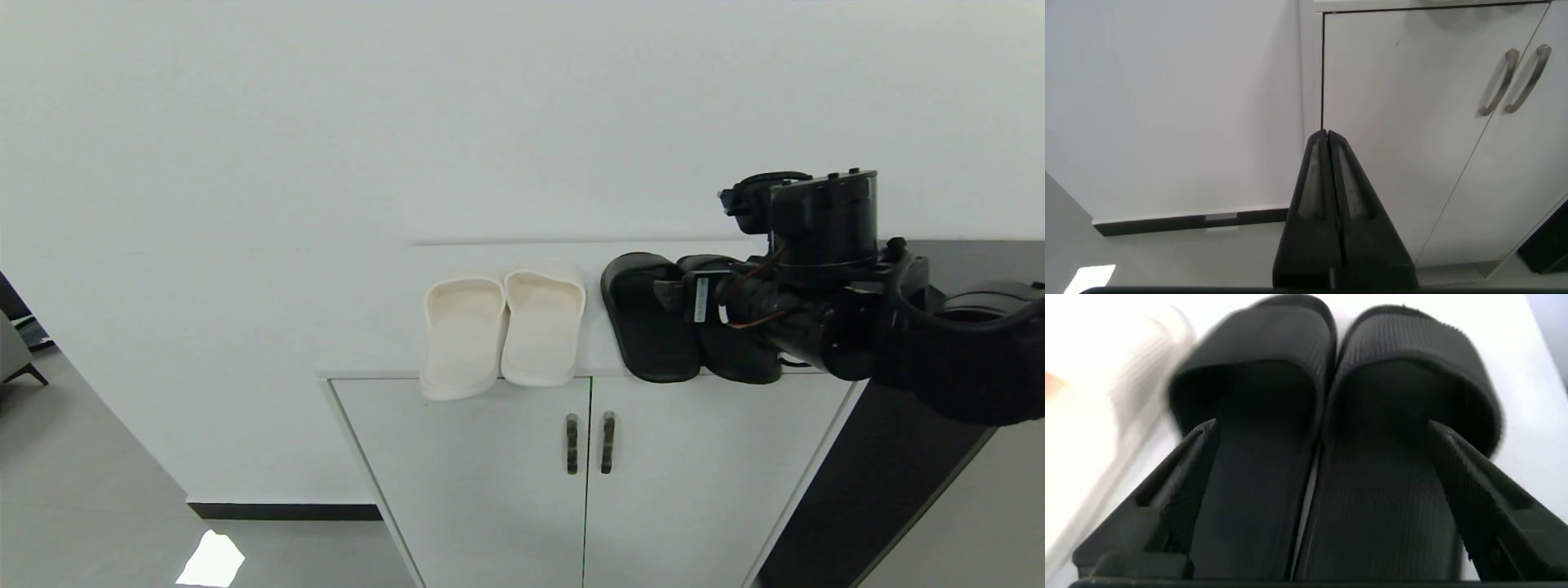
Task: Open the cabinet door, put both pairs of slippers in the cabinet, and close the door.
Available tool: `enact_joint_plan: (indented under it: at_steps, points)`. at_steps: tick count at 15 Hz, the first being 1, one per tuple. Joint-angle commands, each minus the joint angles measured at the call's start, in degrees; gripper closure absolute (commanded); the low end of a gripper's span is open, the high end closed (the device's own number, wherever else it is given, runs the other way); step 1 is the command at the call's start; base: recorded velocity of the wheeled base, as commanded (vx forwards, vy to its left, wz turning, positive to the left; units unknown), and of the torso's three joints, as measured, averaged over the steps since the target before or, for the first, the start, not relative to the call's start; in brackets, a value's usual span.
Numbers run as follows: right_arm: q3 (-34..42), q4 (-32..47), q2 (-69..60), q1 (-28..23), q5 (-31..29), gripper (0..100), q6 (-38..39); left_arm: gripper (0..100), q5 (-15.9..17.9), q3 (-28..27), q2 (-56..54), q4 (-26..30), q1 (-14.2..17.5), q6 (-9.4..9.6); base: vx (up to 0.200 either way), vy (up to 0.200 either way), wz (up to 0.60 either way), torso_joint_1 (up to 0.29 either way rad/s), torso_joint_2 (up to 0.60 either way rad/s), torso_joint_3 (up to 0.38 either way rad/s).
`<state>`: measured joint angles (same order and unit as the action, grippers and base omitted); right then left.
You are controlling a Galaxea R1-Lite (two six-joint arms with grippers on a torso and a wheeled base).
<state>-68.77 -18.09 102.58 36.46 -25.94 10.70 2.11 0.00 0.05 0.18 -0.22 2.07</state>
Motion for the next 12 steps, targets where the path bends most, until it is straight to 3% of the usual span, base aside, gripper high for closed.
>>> enact_joint_plan:
  at_steps: [1, 3, 12]
  points:
    - [-2.25, -0.01, 3.94, -0.60, -0.16, 0, -0.24, 100, 0.00, 0.00, 0.04, -0.01, 0.04, -0.40, 0.000, 0.000, 0.00, 0.000, 0.00, 0.000]
    - [-4.45, -0.19, 5.96, -2.18, -0.16, 0, -2.18, 100, -0.09, 0.00, 0.04, -0.01, 0.04, -1.46, 0.000, 0.000, 0.00, 0.000, 0.00, 0.000]
    - [-9.63, -0.19, 11.59, -4.12, -0.07, 0, -2.18, 100, -0.09, 0.00, 0.04, -0.09, 0.04, -1.55, 0.000, 0.000, 0.00, 0.000, 0.00, 0.000]
